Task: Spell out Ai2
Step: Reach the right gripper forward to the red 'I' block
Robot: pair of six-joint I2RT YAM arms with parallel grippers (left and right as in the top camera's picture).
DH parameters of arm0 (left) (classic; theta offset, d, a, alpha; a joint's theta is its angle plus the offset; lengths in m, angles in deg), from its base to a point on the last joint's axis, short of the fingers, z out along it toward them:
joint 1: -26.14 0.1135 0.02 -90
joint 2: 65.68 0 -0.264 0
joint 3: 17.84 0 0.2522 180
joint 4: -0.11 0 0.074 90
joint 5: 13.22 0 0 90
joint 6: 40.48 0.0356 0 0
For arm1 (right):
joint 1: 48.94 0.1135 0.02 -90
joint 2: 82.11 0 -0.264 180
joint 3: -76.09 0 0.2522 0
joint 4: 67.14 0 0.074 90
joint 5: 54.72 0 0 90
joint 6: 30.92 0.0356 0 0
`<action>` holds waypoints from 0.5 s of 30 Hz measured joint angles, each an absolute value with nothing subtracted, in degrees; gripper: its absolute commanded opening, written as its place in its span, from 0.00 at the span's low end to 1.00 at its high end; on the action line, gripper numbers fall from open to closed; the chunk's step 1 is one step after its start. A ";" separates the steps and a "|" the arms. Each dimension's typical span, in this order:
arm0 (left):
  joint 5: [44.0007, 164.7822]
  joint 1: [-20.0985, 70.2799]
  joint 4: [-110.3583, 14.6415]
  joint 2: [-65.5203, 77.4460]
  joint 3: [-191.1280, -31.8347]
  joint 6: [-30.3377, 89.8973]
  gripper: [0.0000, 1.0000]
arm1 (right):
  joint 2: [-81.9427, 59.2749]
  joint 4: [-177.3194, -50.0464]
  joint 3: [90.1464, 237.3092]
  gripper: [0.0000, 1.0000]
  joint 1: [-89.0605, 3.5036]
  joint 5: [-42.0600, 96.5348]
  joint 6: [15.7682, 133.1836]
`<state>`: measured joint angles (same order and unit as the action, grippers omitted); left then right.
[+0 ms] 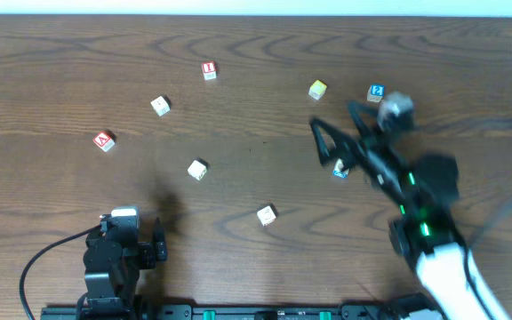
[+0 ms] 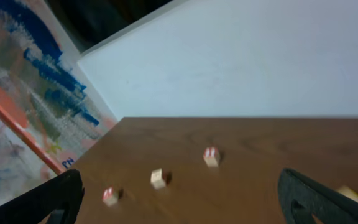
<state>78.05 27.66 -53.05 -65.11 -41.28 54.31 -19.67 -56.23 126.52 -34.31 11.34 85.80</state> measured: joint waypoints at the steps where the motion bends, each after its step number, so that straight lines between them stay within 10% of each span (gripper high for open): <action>1: 78.05 27.66 -53.05 -65.11 -41.28 54.31 0.95 | -15.61 -56.23 130.10 0.99 -33.43 11.27 85.21; 15: 78.05 27.66 -53.05 -65.11 -41.28 54.31 0.95 | 33.35 -60.60 180.13 0.99 -23.25 15.18 77.56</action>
